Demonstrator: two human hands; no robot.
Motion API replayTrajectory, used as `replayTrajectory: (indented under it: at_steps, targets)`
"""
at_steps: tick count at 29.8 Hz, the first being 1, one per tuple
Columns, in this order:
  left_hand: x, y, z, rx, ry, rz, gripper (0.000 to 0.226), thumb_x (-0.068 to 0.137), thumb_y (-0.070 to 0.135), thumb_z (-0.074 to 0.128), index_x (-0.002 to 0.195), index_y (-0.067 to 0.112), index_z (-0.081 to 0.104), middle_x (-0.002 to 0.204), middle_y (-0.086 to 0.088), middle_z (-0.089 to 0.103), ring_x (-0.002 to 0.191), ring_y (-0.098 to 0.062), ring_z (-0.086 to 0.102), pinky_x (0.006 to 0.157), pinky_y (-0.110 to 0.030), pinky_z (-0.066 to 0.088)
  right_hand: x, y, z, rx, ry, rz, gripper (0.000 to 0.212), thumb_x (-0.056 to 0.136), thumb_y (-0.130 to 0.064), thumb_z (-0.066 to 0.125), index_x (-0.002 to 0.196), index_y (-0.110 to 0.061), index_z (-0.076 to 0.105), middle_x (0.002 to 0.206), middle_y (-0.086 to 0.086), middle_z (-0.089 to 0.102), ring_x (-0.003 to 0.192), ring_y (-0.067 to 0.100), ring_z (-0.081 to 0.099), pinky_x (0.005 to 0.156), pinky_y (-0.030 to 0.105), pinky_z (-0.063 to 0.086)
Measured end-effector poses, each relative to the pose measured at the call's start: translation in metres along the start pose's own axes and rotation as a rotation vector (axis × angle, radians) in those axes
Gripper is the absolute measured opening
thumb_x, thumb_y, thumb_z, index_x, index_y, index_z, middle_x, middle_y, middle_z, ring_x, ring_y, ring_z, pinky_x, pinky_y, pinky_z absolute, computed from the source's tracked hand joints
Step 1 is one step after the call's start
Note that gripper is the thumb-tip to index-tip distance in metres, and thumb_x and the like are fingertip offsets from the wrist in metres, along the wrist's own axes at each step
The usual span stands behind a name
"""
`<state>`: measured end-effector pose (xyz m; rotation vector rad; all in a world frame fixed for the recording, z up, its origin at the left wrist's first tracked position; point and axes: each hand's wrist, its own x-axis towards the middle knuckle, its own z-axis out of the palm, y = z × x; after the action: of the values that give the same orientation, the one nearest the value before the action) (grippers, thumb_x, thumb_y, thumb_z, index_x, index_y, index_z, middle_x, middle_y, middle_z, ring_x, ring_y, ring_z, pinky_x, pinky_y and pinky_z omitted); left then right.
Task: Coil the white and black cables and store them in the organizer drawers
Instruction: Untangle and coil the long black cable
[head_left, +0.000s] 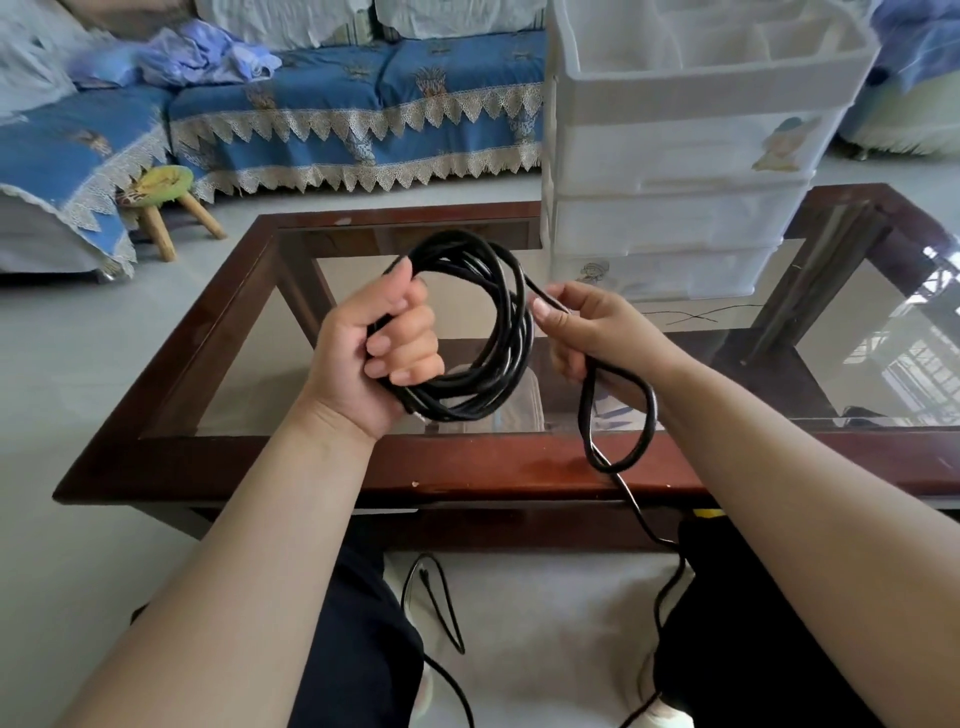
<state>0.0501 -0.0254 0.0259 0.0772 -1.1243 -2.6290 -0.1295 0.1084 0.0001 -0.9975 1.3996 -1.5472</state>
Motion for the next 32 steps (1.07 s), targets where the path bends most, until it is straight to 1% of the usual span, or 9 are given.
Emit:
replayTrajectory:
  at_steps: [7, 11, 13, 16, 19, 22, 25, 29, 32]
  targets:
    - [0.007, -0.001, -0.003, -0.357, 0.634, 0.303, 0.050, 0.095, 0.019, 0.052, 0.049, 0.019, 0.032, 0.039, 0.008, 0.029, 0.031, -0.006, 0.028, 0.036, -0.017, 0.031, -0.005, 0.010, 0.026, -0.300, 0.025, 0.072, 0.025, 0.093, -0.024, 0.058, 0.118, -0.027, 0.053, 0.062, -0.004, 0.058, 0.064, 0.020, 0.051, 0.070, 0.036, 0.045]
    - [0.006, 0.005, -0.006, -0.473, 0.759, 0.354, 0.049, 0.096, 0.020, 0.051, 0.050, 0.018, 0.034, 0.041, 0.008, 0.031, 0.033, -0.006, 0.031, 0.039, -0.016, 0.034, -0.010, 0.011, 0.041, -0.289, 0.025, 0.109, 0.031, 0.100, -0.027, 0.043, 0.125, -0.012, 0.050, 0.059, -0.006, 0.052, 0.046, 0.002, 0.047, 0.050, 0.015, 0.038]
    - [0.006, 0.007, -0.011, -0.477, 0.816, 0.392, 0.048, 0.096, 0.020, 0.050, 0.051, 0.018, 0.034, 0.042, 0.008, 0.032, 0.034, -0.006, 0.031, 0.039, -0.016, 0.035, -0.014, 0.009, 0.045, -0.311, -0.018, 0.131, 0.039, 0.100, -0.039, 0.036, 0.128, -0.015, 0.048, 0.071, -0.008, 0.053, 0.051, -0.006, 0.051, 0.049, 0.008, 0.036]
    - [0.007, 0.008, -0.016, -0.419, 0.908, 0.457, 0.045, 0.097, 0.020, 0.048, 0.056, 0.017, 0.031, 0.044, 0.008, 0.031, 0.036, -0.007, 0.029, 0.041, -0.016, 0.035, -0.021, 0.014, 0.051, -0.373, -0.089, 0.130, 0.055, 0.092, -0.059, 0.031, 0.134, -0.026, 0.040, 0.104, -0.010, 0.058, 0.095, -0.006, 0.059, 0.072, 0.009, 0.045]
    - [0.007, 0.007, -0.017, -0.379, 0.977, 0.493, 0.045, 0.099, 0.022, 0.046, 0.057, 0.017, 0.030, 0.044, 0.007, 0.031, 0.035, -0.008, 0.028, 0.040, -0.016, 0.036, -0.022, 0.020, 0.055, -0.655, -0.130, 0.047, 0.073, 0.081, -0.077, 0.032, 0.139, -0.033, 0.030, 0.128, -0.007, 0.056, 0.116, 0.010, 0.054, 0.097, 0.032, 0.043]
    - [0.009, 0.006, -0.018, -0.341, 1.036, 0.493, 0.044, 0.099, 0.027, 0.047, 0.059, 0.016, 0.033, 0.045, 0.008, 0.031, 0.036, -0.007, 0.027, 0.040, -0.016, 0.034, -0.022, 0.018, 0.060, -0.944, -0.176, 0.039, 0.083, 0.075, -0.073, 0.052, 0.141, -0.027, 0.029, 0.114, -0.006, 0.060, 0.103, 0.012, 0.058, 0.083, 0.028, 0.045]
    - [0.014, 0.002, -0.013, -0.197, 1.079, 0.443, 0.042, 0.097, 0.038, 0.052, 0.063, 0.016, 0.041, 0.044, 0.009, 0.032, 0.036, -0.006, 0.027, 0.040, -0.018, 0.031, -0.023, 0.016, 0.069, -1.157, -0.127, -0.064, 0.051, 0.091, -0.048, 0.053, 0.132, -0.020, 0.043, 0.095, 0.000, 0.065, 0.086, 0.020, 0.058, 0.064, 0.029, 0.037]
    - [0.024, -0.012, -0.009, 0.145, 1.108, 0.423, 0.035, 0.092, 0.041, 0.059, 0.073, 0.014, 0.048, 0.041, 0.010, 0.034, 0.035, -0.006, 0.029, 0.040, -0.021, 0.030, -0.025, 0.014, 0.076, -1.021, -0.145, -0.236, 0.019, 0.096, -0.032, 0.050, 0.097, -0.014, 0.056, 0.074, 0.005, 0.063, 0.063, 0.018, 0.051, 0.058, 0.034, 0.039]
    - [0.031, -0.019, -0.012, 0.369, 1.095, 0.258, 0.041, 0.088, 0.048, 0.062, 0.070, 0.014, 0.048, 0.041, 0.010, 0.042, 0.033, -0.006, 0.036, 0.042, -0.023, 0.034, -0.026, 0.009, 0.082, -0.866, -0.181, -0.294, 0.010, 0.091, -0.021, 0.057, 0.094, -0.017, 0.048, 0.063, -0.002, 0.055, 0.055, 0.015, 0.046, 0.056, 0.032, 0.040]
